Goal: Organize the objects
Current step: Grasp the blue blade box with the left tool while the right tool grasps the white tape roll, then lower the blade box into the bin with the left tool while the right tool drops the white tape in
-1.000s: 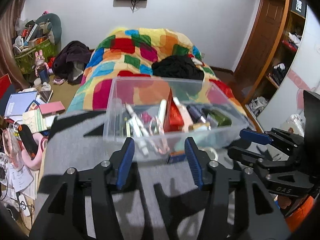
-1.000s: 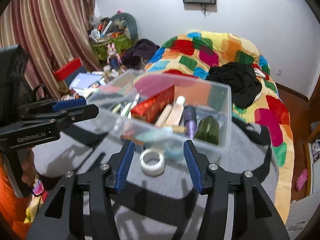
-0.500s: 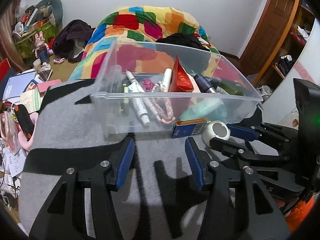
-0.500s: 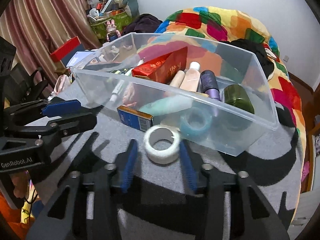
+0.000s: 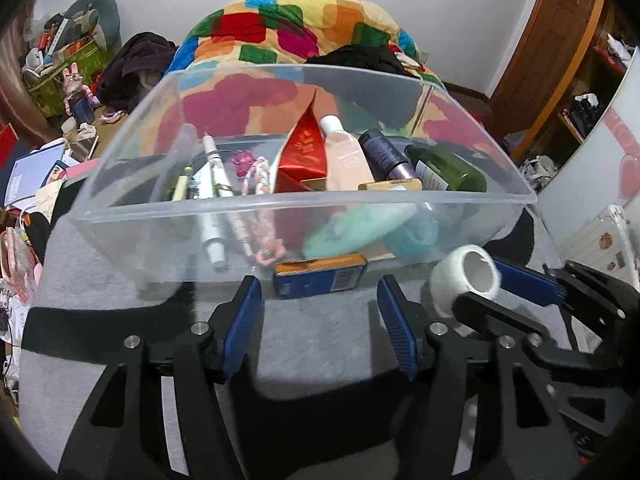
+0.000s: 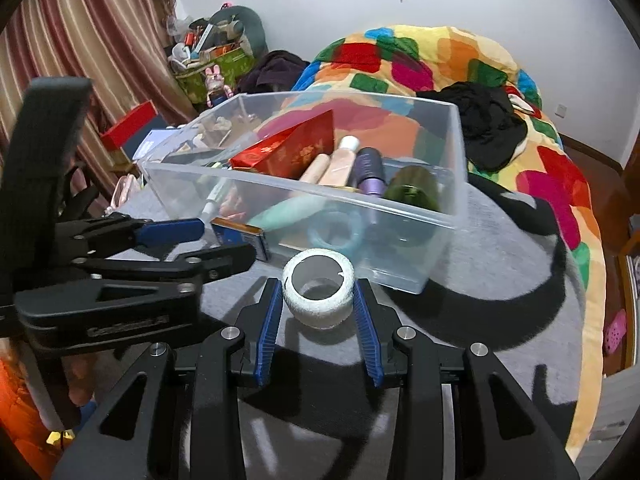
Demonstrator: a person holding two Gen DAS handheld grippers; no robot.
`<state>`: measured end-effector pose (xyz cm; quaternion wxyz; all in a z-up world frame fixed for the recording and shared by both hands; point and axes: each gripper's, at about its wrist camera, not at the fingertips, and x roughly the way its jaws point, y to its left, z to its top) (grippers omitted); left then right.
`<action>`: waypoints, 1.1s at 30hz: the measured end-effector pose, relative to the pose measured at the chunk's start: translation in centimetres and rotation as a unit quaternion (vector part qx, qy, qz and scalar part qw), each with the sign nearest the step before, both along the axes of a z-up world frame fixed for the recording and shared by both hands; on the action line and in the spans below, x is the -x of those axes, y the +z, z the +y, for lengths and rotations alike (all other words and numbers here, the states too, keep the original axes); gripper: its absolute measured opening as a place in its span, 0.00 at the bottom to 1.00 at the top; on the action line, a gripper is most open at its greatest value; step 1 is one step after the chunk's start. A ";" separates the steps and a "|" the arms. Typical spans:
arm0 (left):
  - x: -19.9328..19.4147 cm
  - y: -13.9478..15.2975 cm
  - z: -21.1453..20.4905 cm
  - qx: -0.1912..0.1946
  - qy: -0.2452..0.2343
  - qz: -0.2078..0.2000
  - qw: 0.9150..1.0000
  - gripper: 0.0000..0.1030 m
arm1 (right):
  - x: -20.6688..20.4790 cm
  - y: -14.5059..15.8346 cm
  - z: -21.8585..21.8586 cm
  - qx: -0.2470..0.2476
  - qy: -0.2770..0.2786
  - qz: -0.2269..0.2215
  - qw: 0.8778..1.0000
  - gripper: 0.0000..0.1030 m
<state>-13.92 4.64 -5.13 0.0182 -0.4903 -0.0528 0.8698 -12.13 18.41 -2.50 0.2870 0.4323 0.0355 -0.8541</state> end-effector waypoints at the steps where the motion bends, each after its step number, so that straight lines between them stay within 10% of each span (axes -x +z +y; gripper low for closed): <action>1: 0.2 -0.1 0.2 0.002 0.002 -0.001 1.000 0.59 | 0.0 0.0 0.3 0.003 -0.002 0.000 1.000 0.32; 9: 1.1 -1.2 -0.1 -0.019 0.044 -0.022 0.999 0.63 | 0.2 -0.4 1.5 0.015 -0.009 -0.010 1.000 0.32; 16: 0.3 -1.2 -0.5 -0.038 0.051 -0.017 0.998 0.47 | 0.0 -0.6 1.2 0.016 -0.004 -0.012 1.000 0.32; 33: -4.6 2.4 -0.8 -0.050 -0.013 0.047 0.998 0.47 | -0.5 2.0 0.7 0.022 -0.013 0.016 1.000 0.32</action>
